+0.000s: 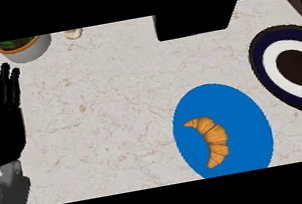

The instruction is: Pick the croissant from the plate and place it in the plate

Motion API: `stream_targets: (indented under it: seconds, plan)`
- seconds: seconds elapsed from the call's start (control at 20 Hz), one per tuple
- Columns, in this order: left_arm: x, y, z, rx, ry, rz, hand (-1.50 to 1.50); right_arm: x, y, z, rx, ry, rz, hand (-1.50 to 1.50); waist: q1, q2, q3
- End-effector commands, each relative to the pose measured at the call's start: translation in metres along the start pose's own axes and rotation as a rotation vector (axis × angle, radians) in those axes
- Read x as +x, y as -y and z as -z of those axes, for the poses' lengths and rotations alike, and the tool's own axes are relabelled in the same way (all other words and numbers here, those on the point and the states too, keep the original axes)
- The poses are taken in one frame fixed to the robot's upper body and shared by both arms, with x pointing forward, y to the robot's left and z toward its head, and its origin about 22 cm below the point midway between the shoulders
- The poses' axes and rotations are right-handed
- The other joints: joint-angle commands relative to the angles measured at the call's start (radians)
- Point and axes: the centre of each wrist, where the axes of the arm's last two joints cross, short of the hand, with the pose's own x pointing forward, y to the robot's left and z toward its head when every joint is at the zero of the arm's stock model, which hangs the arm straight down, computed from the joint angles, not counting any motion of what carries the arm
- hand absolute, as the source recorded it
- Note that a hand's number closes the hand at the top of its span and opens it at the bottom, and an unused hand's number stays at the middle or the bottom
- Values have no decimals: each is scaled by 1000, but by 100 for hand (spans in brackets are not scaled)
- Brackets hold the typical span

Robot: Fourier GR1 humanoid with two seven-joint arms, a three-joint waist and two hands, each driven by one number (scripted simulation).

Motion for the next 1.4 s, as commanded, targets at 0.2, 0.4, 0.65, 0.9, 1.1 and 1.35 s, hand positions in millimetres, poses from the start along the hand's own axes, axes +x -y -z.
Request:
stream_targets:
  seconds: [0.2, 0.4, 0.65, 0.9, 1.1, 1.35]
  plan:
    - [-79, -21, -69, -59, -571, 128, 0, -5, 5, 17, 144, -83, 40, 150, 29, 46, 1]
    - [-89, 7, -88, -141, -714, 77, 0, -36, 35, -10, -47, -254, -384, 150, 24, 46, 3]
    - [-102, 20, -98, -149, -752, 96, 0, -81, 15, -62, -109, -172, -183, -150, 21, 29, 3]
    - [-101, 1, -78, -140, -751, 93, 0, -64, 37, -84, 17, -158, -233, -150, 16, 26, 2]
    - [-108, 10, -98, -145, -743, 86, 0, -48, 58, -61, 237, -293, -433, -150, 23, 28, 1]
    - [-106, 15, -88, -139, -746, 86, 0, -16, 22, -41, 513, -404, -578, -150, 17, 24, -1]
